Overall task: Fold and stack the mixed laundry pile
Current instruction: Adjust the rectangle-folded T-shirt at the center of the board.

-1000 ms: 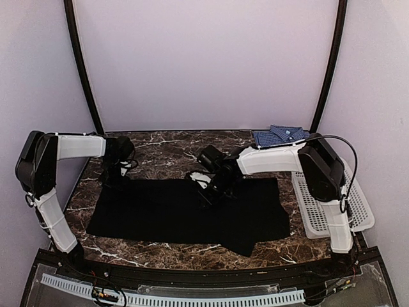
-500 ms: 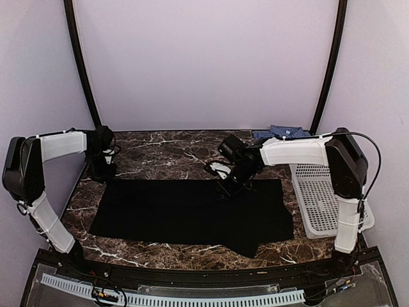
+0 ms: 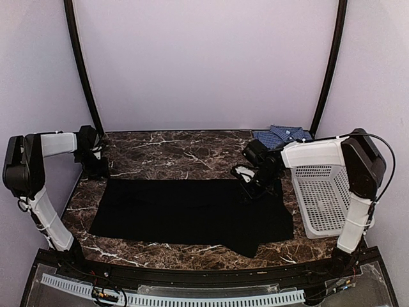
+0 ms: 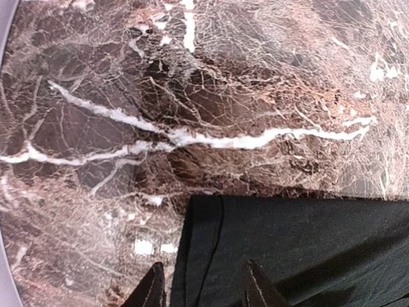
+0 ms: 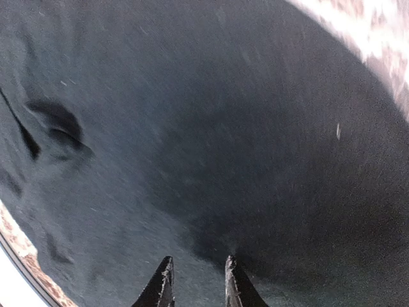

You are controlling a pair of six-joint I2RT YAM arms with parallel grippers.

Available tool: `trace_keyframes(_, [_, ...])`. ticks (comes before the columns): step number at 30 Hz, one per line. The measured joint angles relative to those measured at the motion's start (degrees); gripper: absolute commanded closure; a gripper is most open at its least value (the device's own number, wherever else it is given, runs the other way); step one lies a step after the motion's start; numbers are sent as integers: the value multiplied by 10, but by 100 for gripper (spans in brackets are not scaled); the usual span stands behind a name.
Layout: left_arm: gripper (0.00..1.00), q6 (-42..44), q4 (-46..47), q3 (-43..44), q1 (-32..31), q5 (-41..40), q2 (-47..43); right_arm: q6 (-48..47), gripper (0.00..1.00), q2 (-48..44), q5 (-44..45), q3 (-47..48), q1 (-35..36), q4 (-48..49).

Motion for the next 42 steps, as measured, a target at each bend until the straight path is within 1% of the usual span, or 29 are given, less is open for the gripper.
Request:
trace_keyframes(8, [59,0,17,0,10,49,28,8,76,-13,1,-31,-4,4])
trace_keyframes(14, [58,0,20,0,10,62,51,7,76,-14,0,-34,-6,12])
trace_keyframes(16, [60,0,21,0,10,65,51,7,76,-14,1,-35,-8,13])
trace_keyframes(19, [67,-2,21,0,10,71,51,7,76,-14,1,-36,-11,14])
trace_keyframes(21, [75,-2,22,0,10,72,51,7,76,-14,1,-38,-13,15])
trace_keyframes(22, [81,-2,22,0,10,73,51,7,76,-14,1,-39,-14,15])
trace_keyframes(25, [90,-5,24,0,10,75,51,7,76,-14,1,-41,-14,15])
trace_keyframes(26, [95,-3,25,0,10,74,51,7,76,-14,1,-42,-14,15])
trace_keyframes(28, [100,-5,26,1,10,73,51,7,76,-14,1,-44,-15,16])
trace_keyframes(29, [100,-6,26,2,10,71,51,7,76,-14,2,-45,-15,15])
trace_keyframes(33, [100,-7,26,19,10,58,51,9,76,-14,11,-45,-15,15])
trace_keyframes(38, [100,-7,26,43,10,21,51,14,76,-13,33,-45,-20,12])
trace_keyframes(39, [96,-6,26,47,10,16,51,16,76,-12,37,-45,-21,12])
trace_keyframes(40, [87,-5,25,52,11,11,51,16,76,-11,39,-44,-23,11])
trace_keyframes(41, [82,-3,24,56,11,10,51,17,76,-10,40,-43,-23,11])
trace_keyframes(42, [75,-1,23,60,11,10,51,18,76,-9,43,-40,-23,9])
